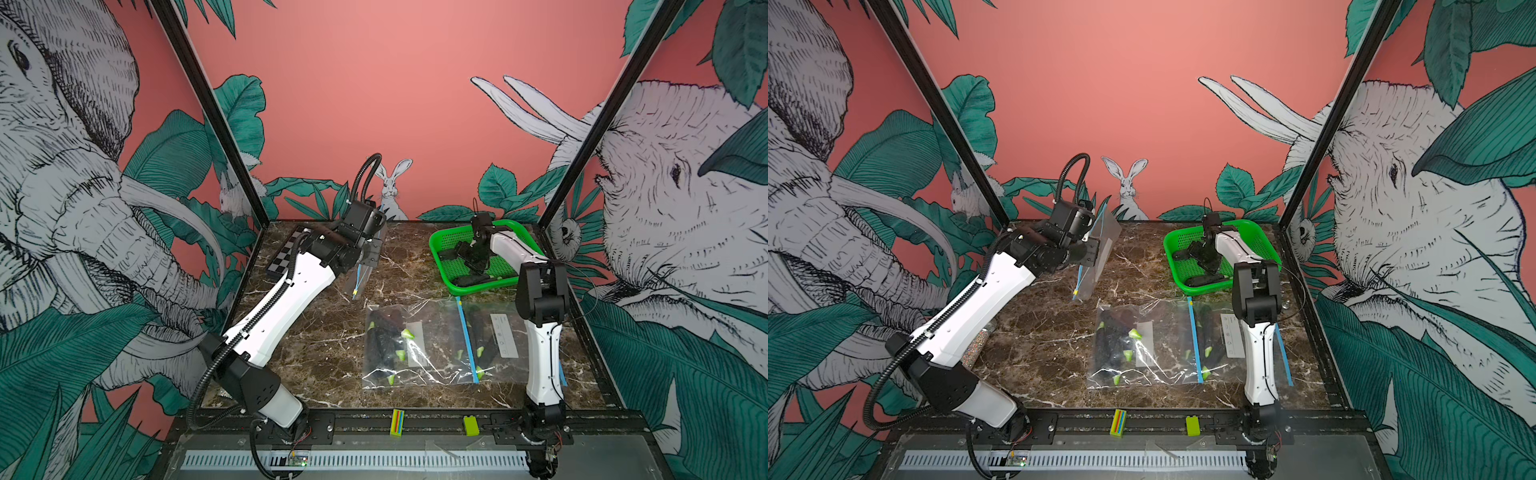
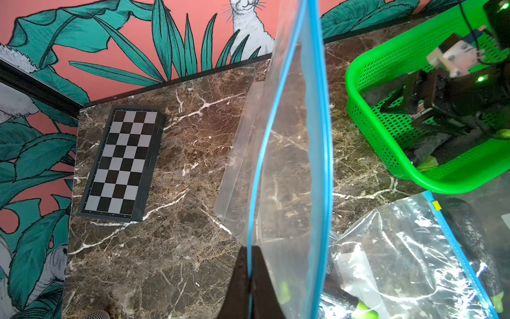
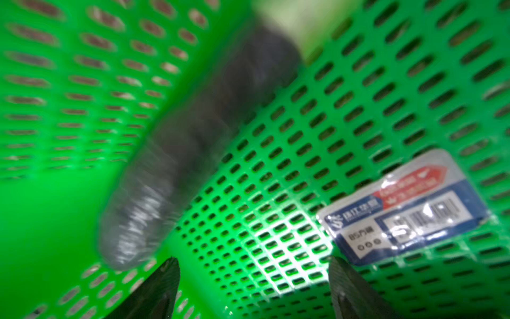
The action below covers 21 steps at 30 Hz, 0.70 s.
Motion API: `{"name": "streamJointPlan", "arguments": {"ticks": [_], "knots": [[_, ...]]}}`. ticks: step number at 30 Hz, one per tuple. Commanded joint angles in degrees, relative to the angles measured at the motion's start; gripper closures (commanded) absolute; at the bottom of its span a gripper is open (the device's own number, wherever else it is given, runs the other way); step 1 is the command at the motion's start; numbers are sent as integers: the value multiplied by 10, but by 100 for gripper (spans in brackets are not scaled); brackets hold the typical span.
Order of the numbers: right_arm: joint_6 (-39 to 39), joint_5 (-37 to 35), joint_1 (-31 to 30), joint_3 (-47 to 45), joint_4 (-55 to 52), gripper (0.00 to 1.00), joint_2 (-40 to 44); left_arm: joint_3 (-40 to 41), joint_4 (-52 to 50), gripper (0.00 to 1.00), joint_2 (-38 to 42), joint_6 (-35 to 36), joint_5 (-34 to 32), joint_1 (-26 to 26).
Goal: Place the eggplant in a zip-top bag and seal the zipper
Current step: Pick up the eggplant from the basket.
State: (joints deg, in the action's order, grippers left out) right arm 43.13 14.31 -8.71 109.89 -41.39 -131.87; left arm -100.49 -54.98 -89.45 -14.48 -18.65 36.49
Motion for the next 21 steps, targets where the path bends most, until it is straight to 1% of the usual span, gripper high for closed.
{"name": "streamJointPlan", "arguments": {"ticks": [1, 11, 13, 16, 21], "knots": [[-10, 8, 11, 5, -2, 16, -22, -23, -24, 100, -7, -15, -2, -5], [-19, 12, 19, 49, 5, 16, 8, -28, -32, 100, -11, -32, -16, -7], [-4, 13, 20, 39, 24, 16, 14, -33, -35, 100, -13, -32, -16, -8], [41, 32, 20, 8, 83, 16, 22, -38, -36, 100, -14, -30, -13, -8], [77, 44, 17, -12, 125, 17, 16, -40, -39, 100, -14, -28, -12, -9]]}}
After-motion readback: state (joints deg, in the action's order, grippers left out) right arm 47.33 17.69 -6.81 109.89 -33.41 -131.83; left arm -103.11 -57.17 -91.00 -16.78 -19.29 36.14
